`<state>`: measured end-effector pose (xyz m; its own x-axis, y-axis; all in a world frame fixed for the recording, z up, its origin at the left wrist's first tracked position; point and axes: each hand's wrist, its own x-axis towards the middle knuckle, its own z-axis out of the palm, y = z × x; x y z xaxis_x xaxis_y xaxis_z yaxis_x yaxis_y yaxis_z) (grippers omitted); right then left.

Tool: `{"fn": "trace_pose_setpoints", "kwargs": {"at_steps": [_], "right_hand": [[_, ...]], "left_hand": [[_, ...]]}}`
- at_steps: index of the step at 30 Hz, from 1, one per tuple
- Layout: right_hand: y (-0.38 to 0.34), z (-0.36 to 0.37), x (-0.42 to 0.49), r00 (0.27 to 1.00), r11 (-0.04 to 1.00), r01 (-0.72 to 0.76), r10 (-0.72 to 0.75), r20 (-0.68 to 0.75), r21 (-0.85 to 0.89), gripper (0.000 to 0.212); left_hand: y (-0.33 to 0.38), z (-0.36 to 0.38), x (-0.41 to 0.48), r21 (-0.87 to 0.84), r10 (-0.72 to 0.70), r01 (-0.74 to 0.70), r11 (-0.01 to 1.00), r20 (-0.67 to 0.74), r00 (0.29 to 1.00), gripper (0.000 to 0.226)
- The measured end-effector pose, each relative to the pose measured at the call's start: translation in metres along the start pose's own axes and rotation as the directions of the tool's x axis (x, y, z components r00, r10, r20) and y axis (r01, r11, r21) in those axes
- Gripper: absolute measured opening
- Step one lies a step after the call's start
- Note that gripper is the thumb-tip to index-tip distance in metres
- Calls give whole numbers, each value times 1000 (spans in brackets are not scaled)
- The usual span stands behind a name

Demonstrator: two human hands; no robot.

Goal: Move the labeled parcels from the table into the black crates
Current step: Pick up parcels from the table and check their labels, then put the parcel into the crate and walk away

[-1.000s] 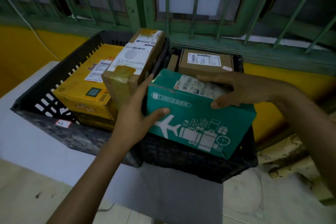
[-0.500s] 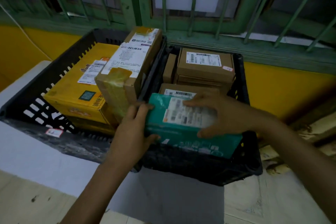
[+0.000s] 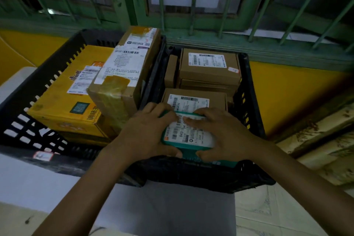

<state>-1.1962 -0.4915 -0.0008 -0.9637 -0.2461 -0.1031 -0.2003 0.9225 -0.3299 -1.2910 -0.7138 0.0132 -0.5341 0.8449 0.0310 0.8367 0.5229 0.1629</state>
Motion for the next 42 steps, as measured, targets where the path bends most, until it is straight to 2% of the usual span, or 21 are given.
{"fn": "trace_pose_setpoints", "kwargs": {"at_steps": [2,8,11,13,15,17,18,19,22,24,26,29,31,32,34,35,36,38,42], "right_hand": [[-2,2,-2,1000,1000,-6,6,-4,-15,87],[-6,-3,2,999,993,-42,40,-21,-113,90],[-13,-10,0,999,988,-23,17,-39,-153,87],[-16,-18,-4,992,998,-55,54,-110,-6,85],[-16,-27,-11,939,934,-122,217,-265,335,71],[-12,-31,-21,792,775,-145,464,-398,615,56],[-12,-31,-25,721,709,-151,556,-414,689,53],[-13,-28,-28,681,660,-168,615,-398,732,52],[-23,-7,-29,662,587,-255,685,-303,769,59],[-30,9,-27,657,603,-301,693,-298,738,62],[-37,17,-27,659,670,-343,671,-339,659,64],[-46,11,-41,614,642,-328,703,-360,693,67],[-49,3,-65,505,583,-213,753,-423,784,66],[-50,0,-82,430,543,-134,786,-445,829,65],[-53,-1,-127,286,436,24,859,-424,900,69],[-55,1,-153,223,381,97,892,-393,919,72],[-58,5,-181,158,339,160,918,-363,927,74],[-68,18,-242,28,299,241,949,-314,923,74],[-106,52,-378,-225,277,358,952,-206,892,63]], "left_hand": [[0,1,1,12,-13,12,1000,39,999,96],[-2,4,2,-1,-9,9,1000,41,999,95],[-3,-3,1,-12,6,-5,1000,98,995,99],[-6,-11,0,-129,-20,35,991,116,993,98],[-10,-20,-1,-240,-42,51,969,43,998,83],[-14,-26,-1,-300,-45,21,954,-74,996,77],[-15,-28,-1,-318,-42,5,948,-109,993,75],[-15,-28,0,-325,-36,-9,946,-134,990,72],[-14,-20,3,-311,-16,-32,950,-150,989,62],[-11,-12,8,-299,8,-47,953,-131,991,49],[-1,-5,15,-294,45,-80,952,-125,991,44],[27,-3,28,-361,42,-128,924,-237,971,39],[54,-8,36,-561,18,-177,809,-278,960,35],[68,-12,40,-717,14,-179,674,-230,973,31],[103,-21,47,-968,113,-61,243,-34,993,28],[122,-21,50,-999,198,21,49,31,980,36],[142,-19,51,-994,265,82,-68,62,962,44],[190,-12,48,-984,335,131,-120,84,938,53],[318,12,16,-965,489,238,-114,154,858,58]]}}
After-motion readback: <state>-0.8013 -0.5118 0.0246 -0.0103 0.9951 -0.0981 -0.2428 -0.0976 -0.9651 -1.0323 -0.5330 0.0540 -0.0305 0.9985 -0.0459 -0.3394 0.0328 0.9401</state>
